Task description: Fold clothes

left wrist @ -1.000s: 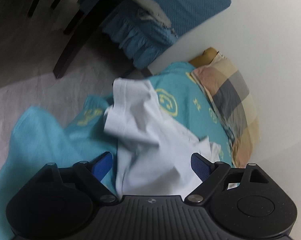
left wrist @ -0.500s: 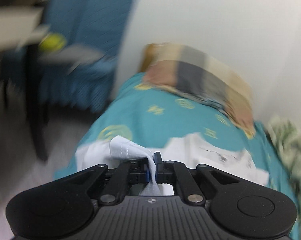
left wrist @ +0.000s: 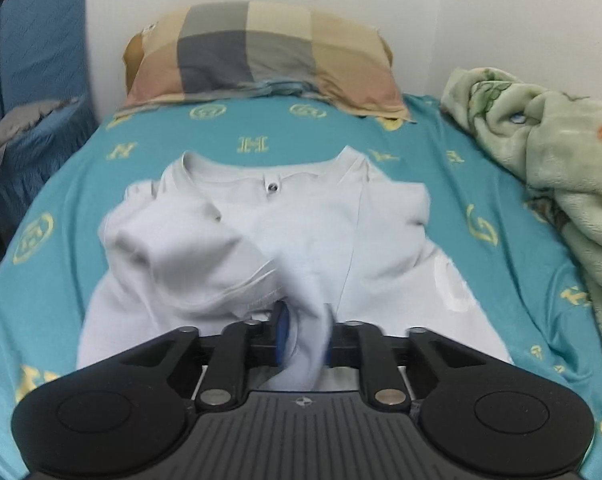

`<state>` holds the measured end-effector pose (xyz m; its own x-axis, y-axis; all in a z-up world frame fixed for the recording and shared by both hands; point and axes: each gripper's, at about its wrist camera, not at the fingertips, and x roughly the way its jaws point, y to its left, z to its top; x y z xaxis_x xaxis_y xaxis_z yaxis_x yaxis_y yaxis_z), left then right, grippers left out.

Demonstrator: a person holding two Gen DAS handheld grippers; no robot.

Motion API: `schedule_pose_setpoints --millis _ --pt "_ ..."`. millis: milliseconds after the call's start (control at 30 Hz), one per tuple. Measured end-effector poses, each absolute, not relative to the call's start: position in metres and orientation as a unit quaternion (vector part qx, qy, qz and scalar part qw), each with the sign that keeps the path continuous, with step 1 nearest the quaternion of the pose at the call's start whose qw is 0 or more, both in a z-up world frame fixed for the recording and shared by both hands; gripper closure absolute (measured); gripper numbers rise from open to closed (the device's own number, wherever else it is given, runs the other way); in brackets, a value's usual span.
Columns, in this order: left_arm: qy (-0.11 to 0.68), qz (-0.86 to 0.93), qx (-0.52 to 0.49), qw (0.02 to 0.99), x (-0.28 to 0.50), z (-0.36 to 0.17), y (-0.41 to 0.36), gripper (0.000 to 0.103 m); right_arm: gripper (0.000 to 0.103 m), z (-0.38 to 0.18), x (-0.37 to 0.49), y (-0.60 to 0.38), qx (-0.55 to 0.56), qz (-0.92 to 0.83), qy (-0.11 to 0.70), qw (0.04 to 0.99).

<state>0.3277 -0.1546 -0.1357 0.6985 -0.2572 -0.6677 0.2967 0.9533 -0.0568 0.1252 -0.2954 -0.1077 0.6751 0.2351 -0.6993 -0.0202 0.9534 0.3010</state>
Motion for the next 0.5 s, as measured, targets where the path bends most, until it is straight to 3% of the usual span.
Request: schedule_pose_setpoints --millis 33,167,500 --pt "0.358 -0.151 0.024 0.921 0.325 -0.136 -0.151 0.076 0.025 -0.109 0.126 -0.297 0.141 0.072 0.399 0.903" --pt "0.361 -0.159 0.002 0.919 0.311 -0.126 -0.136 0.040 0.025 -0.111 0.128 -0.299 0.154 0.078 0.401 0.900" --pt "0.341 -0.090 -0.106 0.930 0.291 -0.093 -0.061 0.027 0.025 -0.100 0.122 -0.301 0.170 0.086 0.390 0.901"
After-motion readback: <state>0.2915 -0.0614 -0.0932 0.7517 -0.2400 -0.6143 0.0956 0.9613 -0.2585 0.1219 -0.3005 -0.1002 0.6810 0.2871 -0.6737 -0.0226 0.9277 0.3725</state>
